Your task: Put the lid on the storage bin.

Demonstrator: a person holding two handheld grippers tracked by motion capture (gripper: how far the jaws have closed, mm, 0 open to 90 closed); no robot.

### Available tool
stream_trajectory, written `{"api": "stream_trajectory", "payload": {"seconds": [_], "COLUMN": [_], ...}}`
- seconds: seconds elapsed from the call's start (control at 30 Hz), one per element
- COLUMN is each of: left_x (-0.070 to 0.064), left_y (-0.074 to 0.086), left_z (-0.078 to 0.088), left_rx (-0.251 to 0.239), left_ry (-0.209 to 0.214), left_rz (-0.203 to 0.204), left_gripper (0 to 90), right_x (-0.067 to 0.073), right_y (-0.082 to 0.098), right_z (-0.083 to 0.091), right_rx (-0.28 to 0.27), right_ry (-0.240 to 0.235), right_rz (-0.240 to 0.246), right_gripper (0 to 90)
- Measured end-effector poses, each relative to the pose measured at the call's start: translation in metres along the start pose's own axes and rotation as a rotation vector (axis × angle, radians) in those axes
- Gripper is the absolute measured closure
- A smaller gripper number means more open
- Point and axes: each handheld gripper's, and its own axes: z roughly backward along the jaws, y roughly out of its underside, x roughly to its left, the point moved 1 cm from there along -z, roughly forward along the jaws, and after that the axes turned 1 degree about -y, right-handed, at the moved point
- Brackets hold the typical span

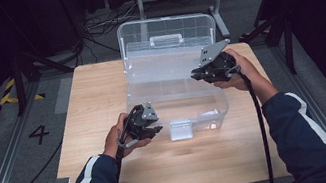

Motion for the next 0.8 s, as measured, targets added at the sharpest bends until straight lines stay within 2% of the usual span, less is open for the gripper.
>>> {"api": "stream_trajectory", "payload": {"seconds": [0.27, 0.5, 0.8], "left_x": [0.001, 0.000, 0.000], "left_y": [-0.001, 0.000, 0.000], "left_z": [0.000, 0.000, 0.000], "left_rx": [0.003, 0.004, 0.005], "left_ry": [0.004, -0.005, -0.010], "left_rz": [0.002, -0.009, -0.013], "left_gripper": [65.9, 65.3, 64.9], "right_x": [0.008, 0.015, 0.020], "right_y": [0.002, 0.007, 0.014], "right_z": [0.002, 0.004, 0.004], "right_rx": [0.001, -0.012, -0.060], "right_ry": [0.005, -0.002, -0.011], "right_rz": [-0.028, -0.032, -0.059], "right_gripper": [80.7, 80.1, 79.0]}}
